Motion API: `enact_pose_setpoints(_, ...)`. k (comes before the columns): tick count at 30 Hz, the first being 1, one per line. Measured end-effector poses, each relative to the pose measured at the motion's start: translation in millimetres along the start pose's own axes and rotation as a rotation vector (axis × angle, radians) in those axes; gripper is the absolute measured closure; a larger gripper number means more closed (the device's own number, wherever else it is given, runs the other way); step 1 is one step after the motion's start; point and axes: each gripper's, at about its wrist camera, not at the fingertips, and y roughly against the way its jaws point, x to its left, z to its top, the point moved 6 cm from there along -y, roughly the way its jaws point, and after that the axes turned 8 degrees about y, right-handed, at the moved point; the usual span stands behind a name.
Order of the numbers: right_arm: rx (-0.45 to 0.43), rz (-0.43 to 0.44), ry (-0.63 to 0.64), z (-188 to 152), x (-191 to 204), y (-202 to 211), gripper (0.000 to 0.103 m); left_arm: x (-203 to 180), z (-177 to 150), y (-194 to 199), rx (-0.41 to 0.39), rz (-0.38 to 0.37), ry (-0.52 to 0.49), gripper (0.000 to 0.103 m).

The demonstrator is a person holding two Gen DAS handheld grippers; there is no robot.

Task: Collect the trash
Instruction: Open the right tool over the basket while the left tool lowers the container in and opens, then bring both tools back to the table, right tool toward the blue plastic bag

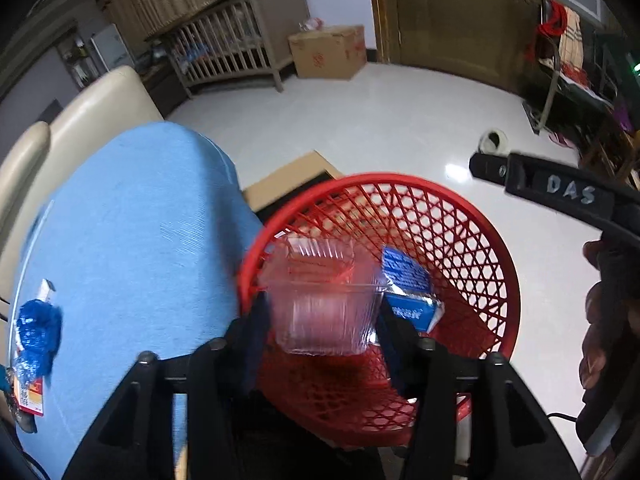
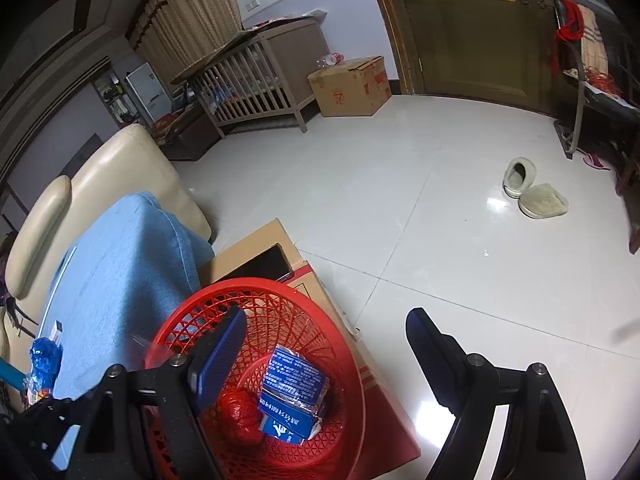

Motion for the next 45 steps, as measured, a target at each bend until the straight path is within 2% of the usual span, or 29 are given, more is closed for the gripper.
enact_pose_setpoints(1,-0.002,-0.001,-0.001,0.7,-0.6,1.6,0.019,0.2,-0.4,-0.4,0.006,-0.002,0.0,0.03)
enact_pose_setpoints(6,-0.01,-0.001,0.006,3.2,4.0,5.6,0.019,16.9,-1.2,12.3,-0.013,-0.048,0.062,0.03)
enact_pose_setpoints(16,-0.007,0.048,0.08,2.6,50.0,13.6,0.019,128.1,-18.4,51.1,-0.08,0.0,0.382,0.028)
enact_pose_setpoints(20,0.001,0.078,0.138,-0.4,79.4,17.7,0.019,161.8,-33.2,65.8,-0.107,0.023,0.458,0.028)
enact_pose_setpoints(25,0.008,0.117,0.22,-7.0,121.1,22.4,0.019,198.3,-62.7,79.3,-0.13,0.062,0.546,0.028)
enact_pose_setpoints(33,0.064,0.192,0.391,-34.3,205.5,18.8,0.019,277.8,-132.6,96.3,-0.14,0.137,0.752,0.028)
enact_pose_setpoints(39,0.128,0.264,0.522,-67.9,277.2,13.2,0.019,339.6,-189.6,110.9,-0.154,0.239,0.915,0.028)
enact_pose_setpoints(45,0.181,0.346,0.566,-87.5,347.2,5.5,0.019,365.4,-216.9,118.3,-0.171,0.301,0.962,0.028)
